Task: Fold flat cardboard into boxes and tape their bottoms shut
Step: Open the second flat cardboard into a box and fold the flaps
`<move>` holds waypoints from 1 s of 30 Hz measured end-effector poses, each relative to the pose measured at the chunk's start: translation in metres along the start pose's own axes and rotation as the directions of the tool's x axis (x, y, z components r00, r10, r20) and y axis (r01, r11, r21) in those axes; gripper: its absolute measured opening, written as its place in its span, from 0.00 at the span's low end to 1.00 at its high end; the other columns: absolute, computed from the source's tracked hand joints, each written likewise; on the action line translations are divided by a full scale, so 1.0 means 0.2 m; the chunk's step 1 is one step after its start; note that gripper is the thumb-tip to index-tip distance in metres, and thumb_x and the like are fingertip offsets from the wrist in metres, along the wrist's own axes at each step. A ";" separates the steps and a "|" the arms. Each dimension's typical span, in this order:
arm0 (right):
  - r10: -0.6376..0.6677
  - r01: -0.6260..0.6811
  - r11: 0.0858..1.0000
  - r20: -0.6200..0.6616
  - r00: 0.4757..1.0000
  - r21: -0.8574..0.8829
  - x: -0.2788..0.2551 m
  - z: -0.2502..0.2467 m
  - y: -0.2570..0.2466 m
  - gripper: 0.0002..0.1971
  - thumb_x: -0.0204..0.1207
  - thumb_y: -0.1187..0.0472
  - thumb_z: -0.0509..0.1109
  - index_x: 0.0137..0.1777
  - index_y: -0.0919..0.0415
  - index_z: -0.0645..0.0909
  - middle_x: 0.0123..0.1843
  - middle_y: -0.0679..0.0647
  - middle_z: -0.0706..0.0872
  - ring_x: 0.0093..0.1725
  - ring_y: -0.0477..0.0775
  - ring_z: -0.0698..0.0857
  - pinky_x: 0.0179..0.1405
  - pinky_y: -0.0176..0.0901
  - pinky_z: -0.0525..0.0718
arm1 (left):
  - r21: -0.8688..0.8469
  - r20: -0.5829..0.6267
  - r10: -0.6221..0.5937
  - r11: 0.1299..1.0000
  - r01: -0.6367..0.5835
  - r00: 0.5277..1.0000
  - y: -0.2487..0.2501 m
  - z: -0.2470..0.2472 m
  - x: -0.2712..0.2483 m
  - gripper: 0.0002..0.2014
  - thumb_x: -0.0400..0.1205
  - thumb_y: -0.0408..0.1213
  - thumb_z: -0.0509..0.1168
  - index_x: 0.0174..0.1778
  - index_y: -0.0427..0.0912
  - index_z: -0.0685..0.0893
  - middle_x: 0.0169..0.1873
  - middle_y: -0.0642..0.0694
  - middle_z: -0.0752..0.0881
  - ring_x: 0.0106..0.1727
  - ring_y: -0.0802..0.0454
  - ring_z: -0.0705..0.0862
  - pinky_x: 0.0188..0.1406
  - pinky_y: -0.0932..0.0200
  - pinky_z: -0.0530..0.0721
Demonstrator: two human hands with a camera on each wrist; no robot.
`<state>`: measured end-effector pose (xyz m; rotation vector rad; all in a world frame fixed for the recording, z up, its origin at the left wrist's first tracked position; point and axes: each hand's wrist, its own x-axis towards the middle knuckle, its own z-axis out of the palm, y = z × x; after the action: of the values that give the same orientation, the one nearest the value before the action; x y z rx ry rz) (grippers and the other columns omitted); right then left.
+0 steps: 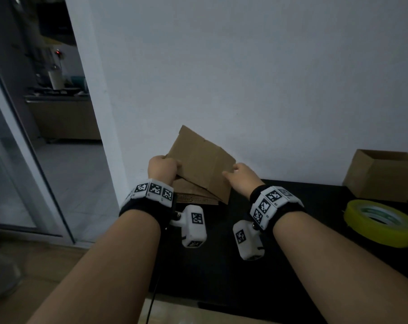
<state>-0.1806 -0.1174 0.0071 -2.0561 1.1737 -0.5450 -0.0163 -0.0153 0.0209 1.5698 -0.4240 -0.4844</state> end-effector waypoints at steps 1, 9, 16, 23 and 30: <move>0.009 -0.008 1.000 -0.025 1.000 0.030 -0.01 -0.02 0.01 0.27 0.83 0.51 0.65 0.77 0.64 0.68 0.74 0.61 0.78 0.70 0.60 0.78 0.67 0.47 0.75 | -0.041 0.010 -0.001 0.999 0.002 1.000 0.01 0.01 -0.02 0.04 0.76 0.22 0.65 0.40 0.33 0.84 0.42 0.35 0.87 0.48 0.36 0.86 0.49 0.40 0.89; 0.142 -0.057 0.939 -0.231 0.962 0.339 -0.17 -0.28 0.14 0.35 0.77 0.58 0.74 0.78 0.66 0.62 0.70 0.60 0.77 0.68 0.62 0.78 0.62 0.48 0.77 | -0.124 0.241 -0.076 0.986 0.109 0.967 0.05 0.12 -0.27 0.04 0.73 0.22 0.70 0.40 0.31 0.81 0.39 0.36 0.83 0.40 0.42 0.83 0.48 0.47 0.89; 0.144 -0.051 0.926 -0.225 0.964 0.373 -0.30 -0.50 0.32 0.27 0.73 0.66 0.77 0.68 0.61 0.70 0.64 0.58 0.81 0.63 0.59 0.81 0.67 0.58 0.80 | 0.169 0.406 0.064 0.975 -0.144 0.912 -0.02 0.28 -0.40 0.16 0.69 0.25 0.75 0.51 0.37 0.83 0.46 0.36 0.89 0.44 0.42 0.89 0.40 0.55 0.88; 0.103 -0.056 0.960 -0.160 0.982 0.275 -0.39 -0.59 0.52 0.20 0.76 0.70 0.73 0.64 0.58 0.72 0.58 0.52 0.81 0.58 0.53 0.80 0.66 0.52 0.80 | -0.030 0.314 0.204 0.978 -0.204 0.927 0.02 0.51 -0.51 0.25 0.66 0.53 0.79 0.50 0.42 0.82 0.49 0.44 0.88 0.51 0.47 0.86 0.47 0.55 0.84; 0.185 -0.157 0.967 -0.125 0.975 0.203 -0.40 -0.63 0.61 0.23 0.74 0.72 0.72 0.67 0.63 0.71 0.59 0.59 0.81 0.56 0.57 0.80 0.51 0.48 0.80 | -0.051 0.255 0.077 0.997 -0.066 0.964 -0.03 0.65 -0.59 0.31 0.76 0.60 0.68 0.65 0.40 0.78 0.58 0.46 0.82 0.58 0.47 0.79 0.61 0.49 0.77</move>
<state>-0.3730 -0.1361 -0.0013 -1.7570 1.3139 -0.7020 -0.1870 -0.0598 0.0162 1.4501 -0.6623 -0.6405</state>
